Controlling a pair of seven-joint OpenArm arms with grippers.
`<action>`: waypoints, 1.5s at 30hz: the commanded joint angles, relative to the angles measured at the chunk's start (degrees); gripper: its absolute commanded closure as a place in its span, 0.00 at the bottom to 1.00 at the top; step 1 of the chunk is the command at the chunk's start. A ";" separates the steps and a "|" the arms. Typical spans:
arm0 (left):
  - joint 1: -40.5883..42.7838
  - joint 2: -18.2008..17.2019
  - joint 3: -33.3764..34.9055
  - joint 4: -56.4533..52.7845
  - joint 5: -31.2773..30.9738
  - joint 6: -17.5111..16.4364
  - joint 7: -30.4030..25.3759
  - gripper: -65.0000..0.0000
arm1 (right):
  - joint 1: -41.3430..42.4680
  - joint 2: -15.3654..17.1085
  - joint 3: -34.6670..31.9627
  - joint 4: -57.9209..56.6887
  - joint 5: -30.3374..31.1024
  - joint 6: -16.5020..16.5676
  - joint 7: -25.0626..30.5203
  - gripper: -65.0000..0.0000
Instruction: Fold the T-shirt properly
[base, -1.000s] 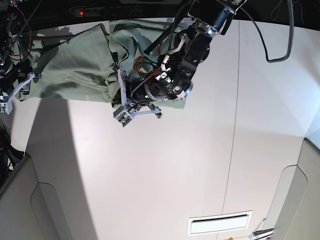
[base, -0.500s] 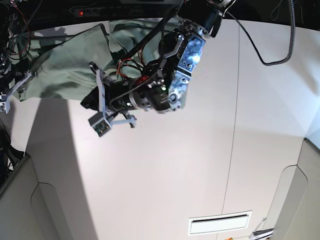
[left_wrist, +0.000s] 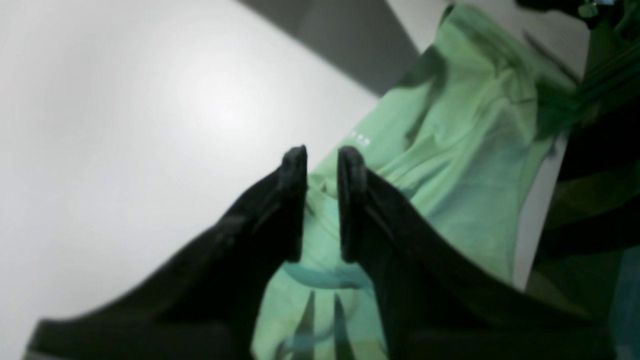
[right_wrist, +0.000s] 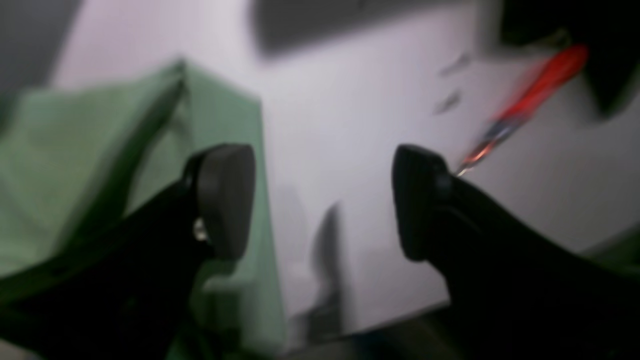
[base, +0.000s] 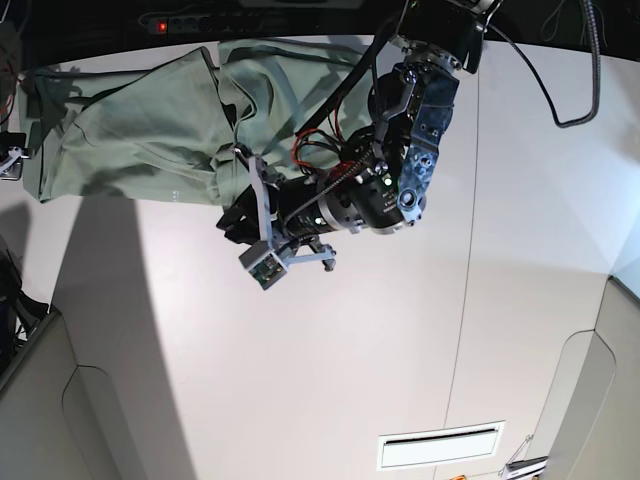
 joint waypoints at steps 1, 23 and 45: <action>-0.92 0.04 -0.02 0.96 -0.85 -0.33 -1.16 0.78 | 1.57 1.88 0.55 -2.29 2.71 1.55 -0.50 0.35; -0.90 -0.74 -0.07 0.98 -0.94 -0.09 -1.60 0.78 | 7.43 2.64 0.90 -21.59 47.67 15.74 -24.67 0.35; 16.94 -4.50 -25.44 12.74 -2.45 -0.74 4.17 1.00 | 12.11 7.43 0.90 -21.35 49.00 15.87 -24.67 1.00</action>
